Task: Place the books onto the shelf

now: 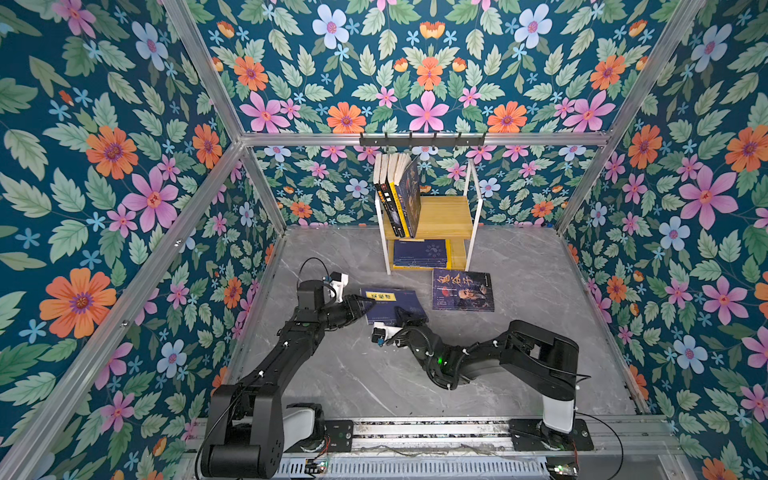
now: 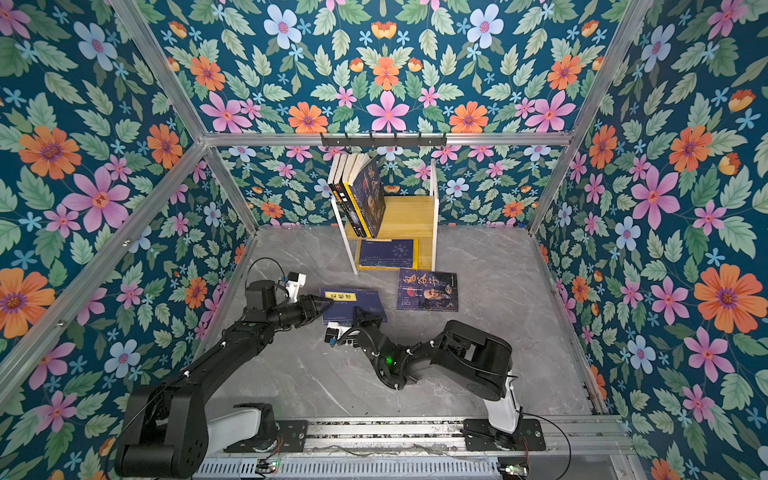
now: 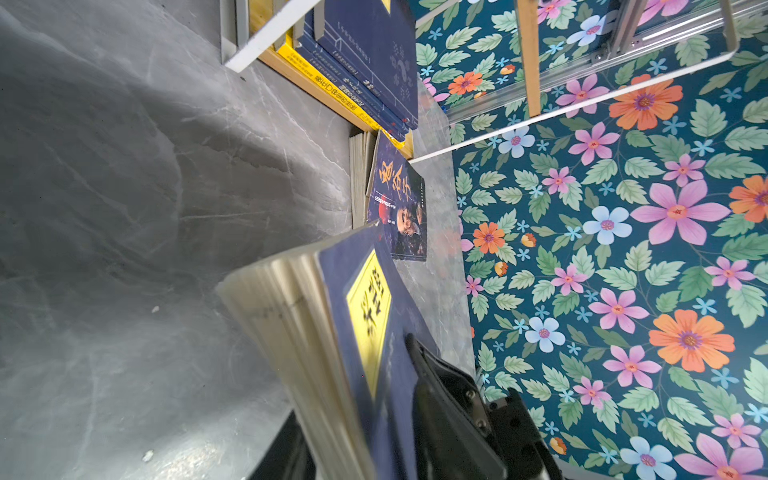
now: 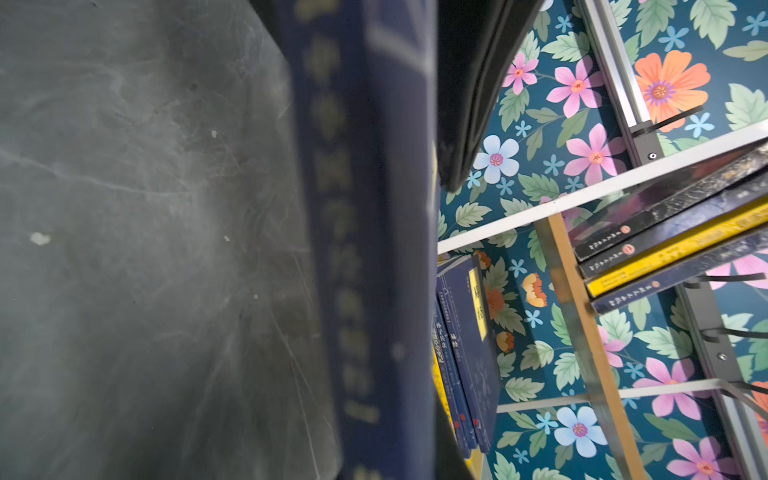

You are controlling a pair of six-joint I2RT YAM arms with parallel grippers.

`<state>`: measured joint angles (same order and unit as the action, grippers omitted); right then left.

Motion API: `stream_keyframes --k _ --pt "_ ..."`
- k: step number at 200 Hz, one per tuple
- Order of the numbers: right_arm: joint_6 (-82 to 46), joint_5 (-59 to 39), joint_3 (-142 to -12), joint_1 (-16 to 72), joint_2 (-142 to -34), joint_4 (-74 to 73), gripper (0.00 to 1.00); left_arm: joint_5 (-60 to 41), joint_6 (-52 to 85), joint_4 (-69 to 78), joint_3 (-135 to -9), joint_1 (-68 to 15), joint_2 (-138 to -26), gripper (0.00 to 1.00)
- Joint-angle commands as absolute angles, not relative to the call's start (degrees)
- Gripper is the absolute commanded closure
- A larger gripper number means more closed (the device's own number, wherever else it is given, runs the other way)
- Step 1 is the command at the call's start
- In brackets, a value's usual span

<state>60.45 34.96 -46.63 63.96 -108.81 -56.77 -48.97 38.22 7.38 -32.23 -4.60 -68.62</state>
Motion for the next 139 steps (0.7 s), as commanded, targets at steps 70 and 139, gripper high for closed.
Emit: stream_keyframes --k 70,139 --pt "61.04 30.38 -47.62 58.58 -96.16 -32.44 1.00 -36.42 16.14 -2.48 -35.63 0.46 -62.76 0.27" --pt "61.60 27.74 -54.59 50.02 -93.42 -19.88 1.00 -32.83 3.82 -7.59 -38.77 2.55 -60.00 0.06"
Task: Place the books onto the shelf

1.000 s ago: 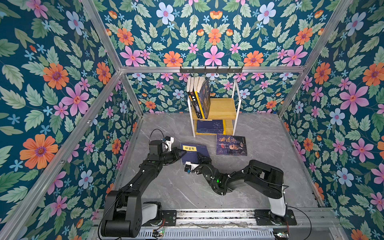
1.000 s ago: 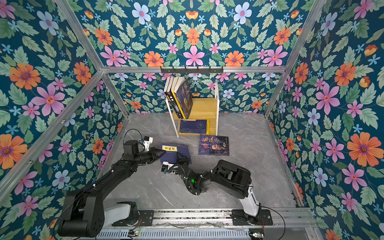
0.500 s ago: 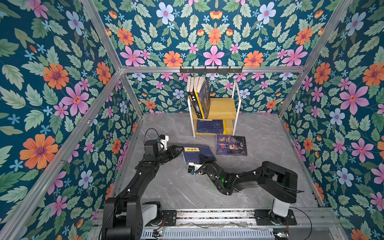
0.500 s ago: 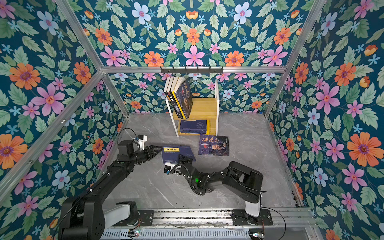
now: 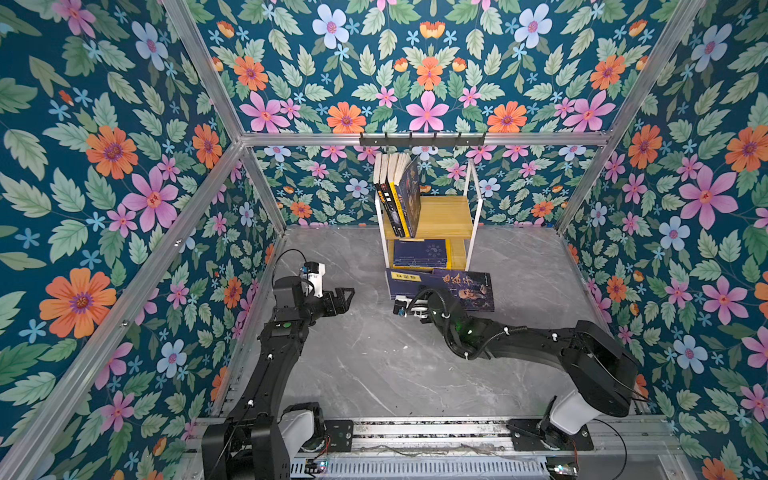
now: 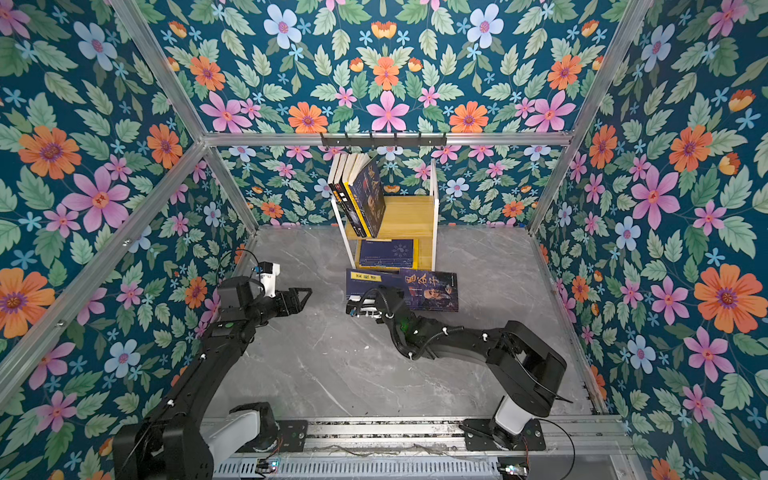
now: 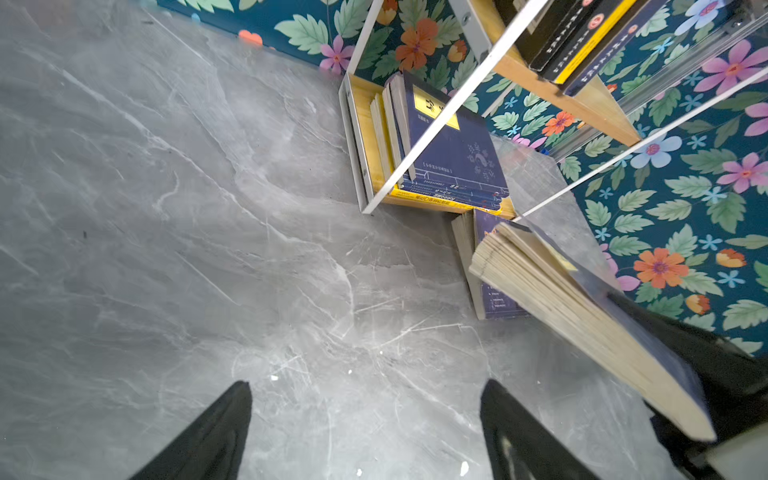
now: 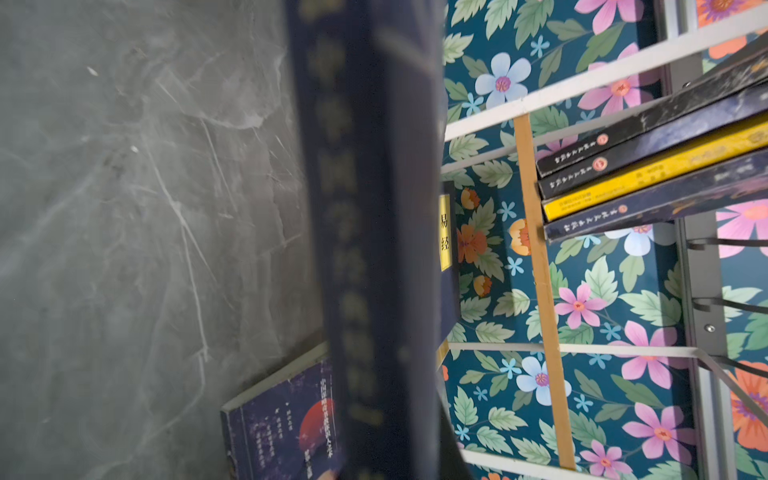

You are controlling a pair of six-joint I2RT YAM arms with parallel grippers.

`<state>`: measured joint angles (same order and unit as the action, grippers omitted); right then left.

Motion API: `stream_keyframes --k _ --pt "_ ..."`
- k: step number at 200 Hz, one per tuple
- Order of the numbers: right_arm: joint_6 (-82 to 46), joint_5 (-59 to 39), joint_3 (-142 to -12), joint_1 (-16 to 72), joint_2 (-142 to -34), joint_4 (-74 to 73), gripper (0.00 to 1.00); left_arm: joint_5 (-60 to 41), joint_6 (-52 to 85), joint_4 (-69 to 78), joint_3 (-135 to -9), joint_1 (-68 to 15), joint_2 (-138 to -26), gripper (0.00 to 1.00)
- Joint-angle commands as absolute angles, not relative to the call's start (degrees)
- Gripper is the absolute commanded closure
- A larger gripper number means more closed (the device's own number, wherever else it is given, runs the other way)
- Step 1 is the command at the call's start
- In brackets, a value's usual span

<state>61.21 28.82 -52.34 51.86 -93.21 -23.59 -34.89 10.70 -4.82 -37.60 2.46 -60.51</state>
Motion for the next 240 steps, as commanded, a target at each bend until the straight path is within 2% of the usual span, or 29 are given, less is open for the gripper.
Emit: stream_keyframes --k 1,12,141,170,224,240 --pt "61.60 27.71 -54.67 49.88 -93.51 -19.83 1.00 -32.76 3.67 -7.75 -38.81 2.55 -60.01 0.05" --pt "62.03 27.47 -56.27 48.80 -94.24 -19.14 1.00 -31.90 1.55 -8.67 -39.25 2.50 -60.05 0.01" --pt "66.15 29.12 -73.63 40.99 -112.24 -26.32 1.00 -30.91 -0.53 -9.32 -39.66 2.02 -59.49 0.00" --pt "68.63 29.19 -75.09 40.38 -115.28 -30.12 1.00 -29.93 -0.63 -9.26 -39.70 1.75 -59.84 0.00" --pt "69.85 26.10 -74.25 40.34 -117.42 -25.51 1.00 -30.70 -0.39 -9.26 -39.75 1.58 -59.73 0.00" --pt "69.93 25.43 -73.86 40.34 -117.07 -23.24 0.88 -31.43 -0.17 -9.40 -39.73 1.58 -59.76 0.00"
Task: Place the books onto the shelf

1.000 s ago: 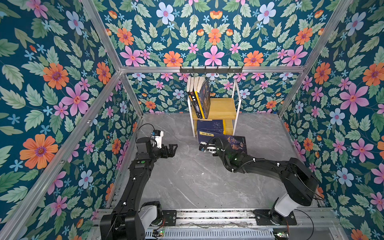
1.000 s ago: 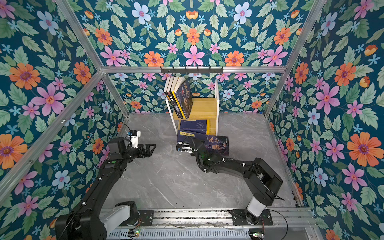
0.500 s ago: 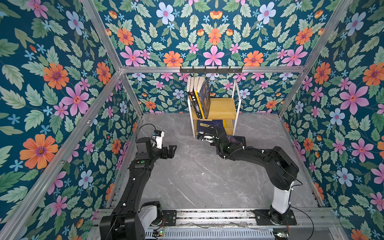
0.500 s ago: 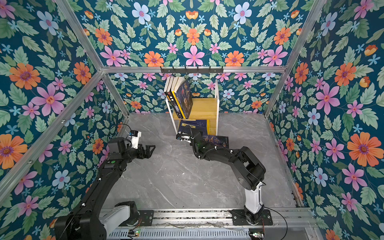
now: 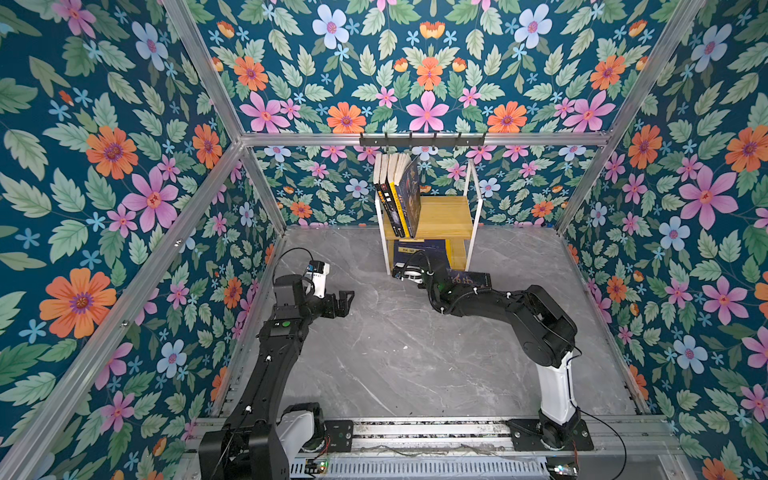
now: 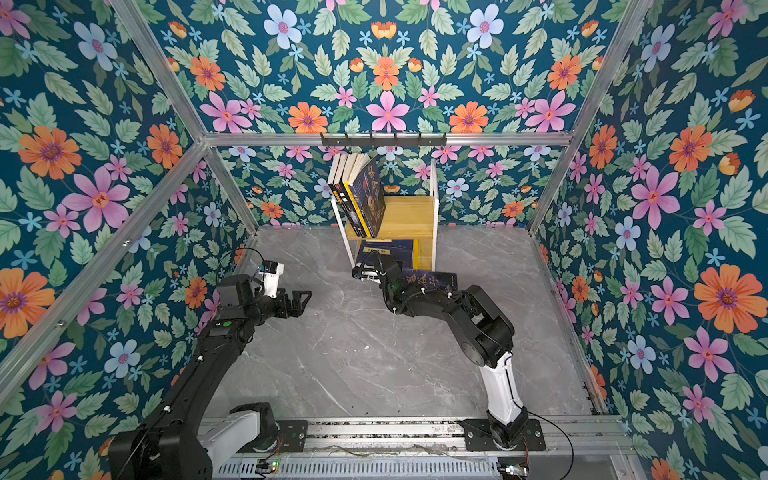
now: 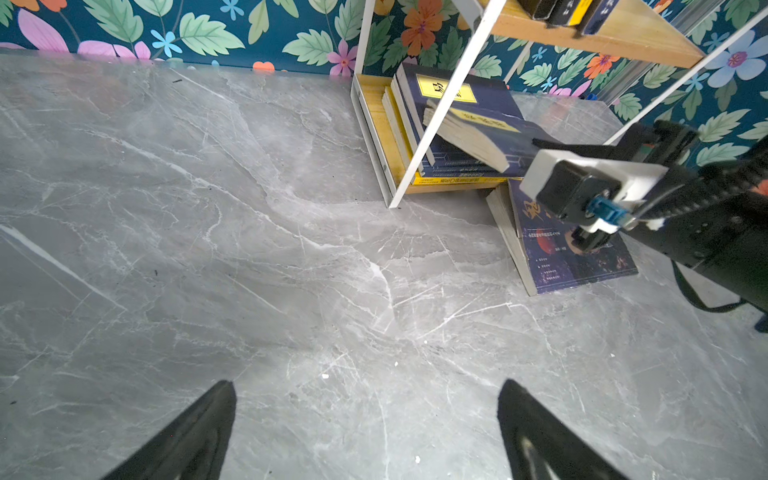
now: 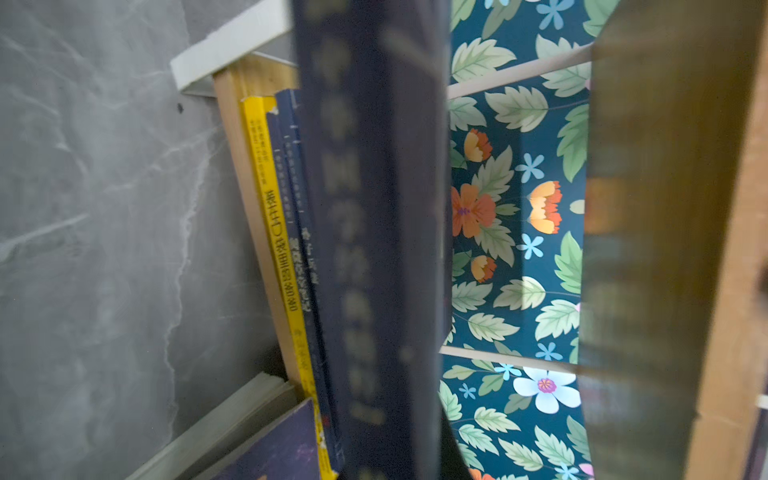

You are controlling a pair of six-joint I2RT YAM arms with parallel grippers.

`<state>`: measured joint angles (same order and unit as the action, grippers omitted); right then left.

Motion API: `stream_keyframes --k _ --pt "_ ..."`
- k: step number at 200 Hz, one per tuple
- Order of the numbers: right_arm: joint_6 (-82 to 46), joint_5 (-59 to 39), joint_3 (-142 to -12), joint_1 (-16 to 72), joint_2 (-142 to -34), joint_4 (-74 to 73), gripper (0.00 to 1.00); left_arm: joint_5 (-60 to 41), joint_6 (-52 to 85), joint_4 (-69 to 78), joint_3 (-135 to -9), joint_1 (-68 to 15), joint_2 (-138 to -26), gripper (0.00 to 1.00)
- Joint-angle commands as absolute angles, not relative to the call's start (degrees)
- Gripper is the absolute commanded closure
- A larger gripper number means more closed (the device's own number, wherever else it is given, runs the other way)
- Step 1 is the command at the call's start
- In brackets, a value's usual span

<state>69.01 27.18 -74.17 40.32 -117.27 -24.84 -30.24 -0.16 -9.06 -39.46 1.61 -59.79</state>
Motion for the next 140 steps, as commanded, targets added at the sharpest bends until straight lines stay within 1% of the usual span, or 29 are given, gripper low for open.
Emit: stream_keyframes --k 1,3,5,6,9,10,15,29,41,81,98,124,133,140 --pt "69.90 25.32 -73.85 40.34 -117.02 -23.18 0.87 -31.40 -0.17 -9.45 -39.77 1.58 -59.72 0.00" --pt "69.88 25.25 -73.76 40.34 -116.76 -22.78 0.83 -31.34 -0.22 -9.48 -39.85 1.58 -59.75 0.00" --pt "69.87 25.19 -73.75 40.34 -116.74 -22.64 0.82 -31.26 -0.25 -9.49 -39.82 1.58 -59.78 0.00" --pt "69.85 25.13 -73.72 40.34 -116.61 -22.47 0.79 -31.19 -0.26 -9.49 -39.82 1.58 -59.82 0.00" --pt "69.82 25.00 -73.63 40.34 -116.49 -22.27 0.77 -30.96 -0.26 -9.49 -39.85 1.58 -59.88 0.00" --pt "69.79 24.97 -73.51 40.34 -116.42 -22.07 0.75 -30.90 -0.26 -9.49 -39.88 1.54 -59.91 0.00" --pt "69.68 24.73 -73.36 40.34 -116.06 -21.62 0.70 -30.65 -0.31 -9.42 -39.85 1.50 -59.98 0.00" --pt "68.96 23.74 -73.05 40.34 -115.02 -19.88 0.63 -30.55 -0.35 -9.23 -39.79 1.27 -59.94 0.00" --pt "68.73 22.81 -73.00 40.32 -114.23 -18.27 0.61 -31.34 -0.18 -9.19 -39.70 1.23 -59.84 0.00" --pt "67.29 20.44 -73.33 40.16 -112.49 -13.84 0.58 -30.83 -0.43 -9.14 -39.63 1.11 -59.70 0.00" --pt "66.74 19.72 -74.06 40.00 -112.36 -12.15 0.62 -31.23 -0.52 -9.27 -39.58 1.14 -59.55 0.00" --pt "65.43 19.51 -76.13 39.19 -113.14 -10.73 0.85 -30.58 -0.73 -9.10 -39.37 1.05 -59.71 0.00" --pt "65.39 19.62 -77.06 38.88 -113.62 -10.57 0.91 -31.17 -0.74 -9.00 -39.17 1.05 -59.68 0.00" --pt "65.55 19.82 -77.66 38.68 -114.03 -10.77 0.94 -31.44 -0.74 -9.04 -39.15 1.05 -59.68 0.00"
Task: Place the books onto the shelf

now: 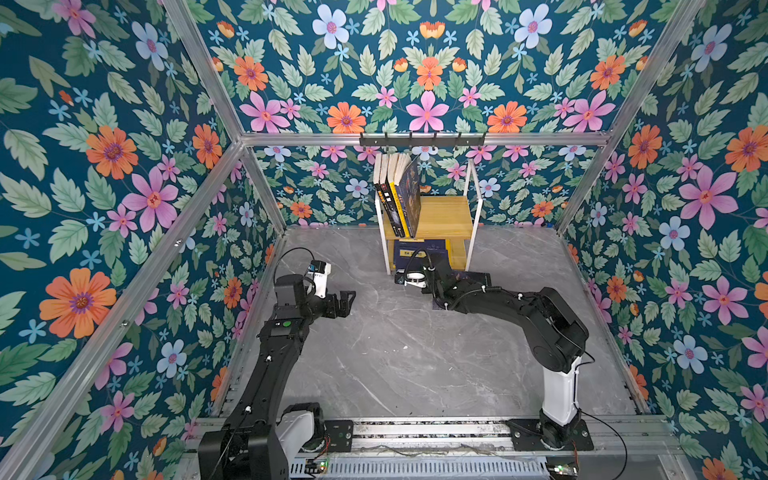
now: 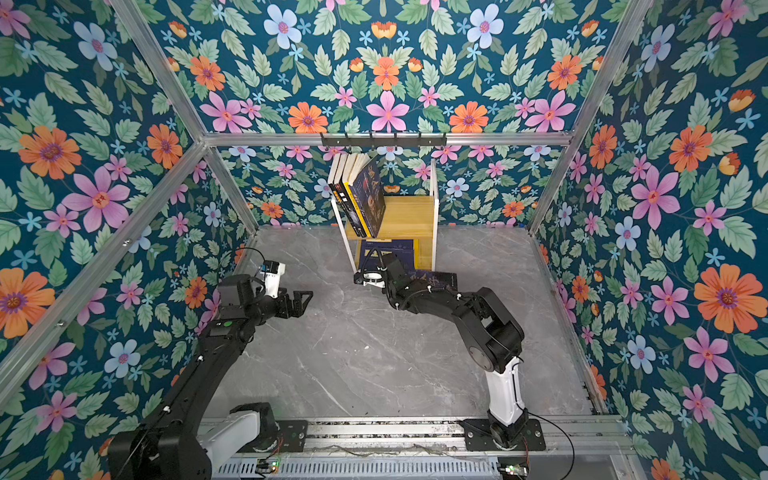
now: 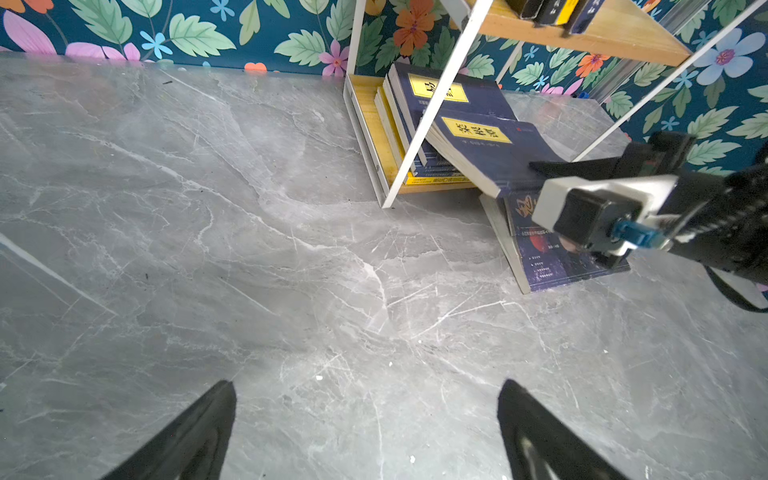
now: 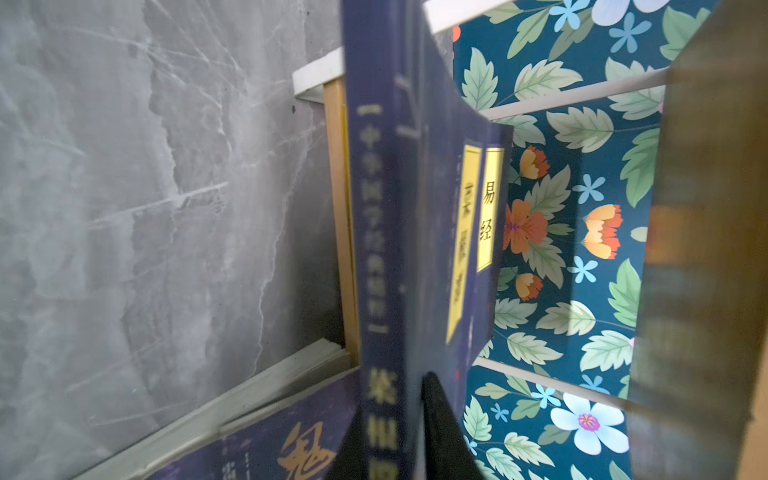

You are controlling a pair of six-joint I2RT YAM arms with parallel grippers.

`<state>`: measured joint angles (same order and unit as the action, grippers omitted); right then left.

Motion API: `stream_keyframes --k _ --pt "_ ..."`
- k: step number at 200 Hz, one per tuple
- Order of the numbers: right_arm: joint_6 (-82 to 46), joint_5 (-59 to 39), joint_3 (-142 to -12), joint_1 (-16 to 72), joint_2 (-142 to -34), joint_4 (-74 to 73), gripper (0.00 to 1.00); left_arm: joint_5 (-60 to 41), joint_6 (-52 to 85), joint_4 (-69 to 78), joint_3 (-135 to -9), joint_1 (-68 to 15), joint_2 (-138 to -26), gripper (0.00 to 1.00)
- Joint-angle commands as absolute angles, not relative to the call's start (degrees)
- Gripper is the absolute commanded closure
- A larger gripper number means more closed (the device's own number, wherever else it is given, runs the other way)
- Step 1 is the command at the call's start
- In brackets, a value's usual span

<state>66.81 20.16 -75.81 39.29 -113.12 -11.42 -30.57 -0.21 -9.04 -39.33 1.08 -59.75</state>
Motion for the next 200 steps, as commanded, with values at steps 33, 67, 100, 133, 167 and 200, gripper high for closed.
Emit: stream_keyframes --k 33,67,100,133,167,200 --pt "66.55 19.87 -80.12 37.80 -115.55 -13.47 0.96 -31.00 -0.78 -9.13 -39.43 0.97 -60.03 0.00" --pt "67.60 18.51 -83.33 36.84 -117.75 -13.79 0.97 -30.81 -0.83 -9.23 -39.38 0.94 -60.02 0.00" --pt "67.89 17.05 -84.54 36.47 -119.22 -14.82 0.97 -31.23 -0.79 -9.21 -39.32 0.96 -59.91 0.00" --pt "67.18 15.62 -84.06 36.46 -119.14 -14.13 0.94 -30.65 -1.11 -9.36 -39.42 0.97 -59.92 0.00" --pt "66.73 13.90 -83.24 36.47 -118.62 -12.64 0.92 -30.68 -1.13 -9.32 -39.46 1.02 -59.93 0.00" --pt "66.26 12.89 -82.44 36.47 -118.15 -11.57 0.73 -30.61 -0.96 -9.00 -39.54 1.02 -59.84 0.00"
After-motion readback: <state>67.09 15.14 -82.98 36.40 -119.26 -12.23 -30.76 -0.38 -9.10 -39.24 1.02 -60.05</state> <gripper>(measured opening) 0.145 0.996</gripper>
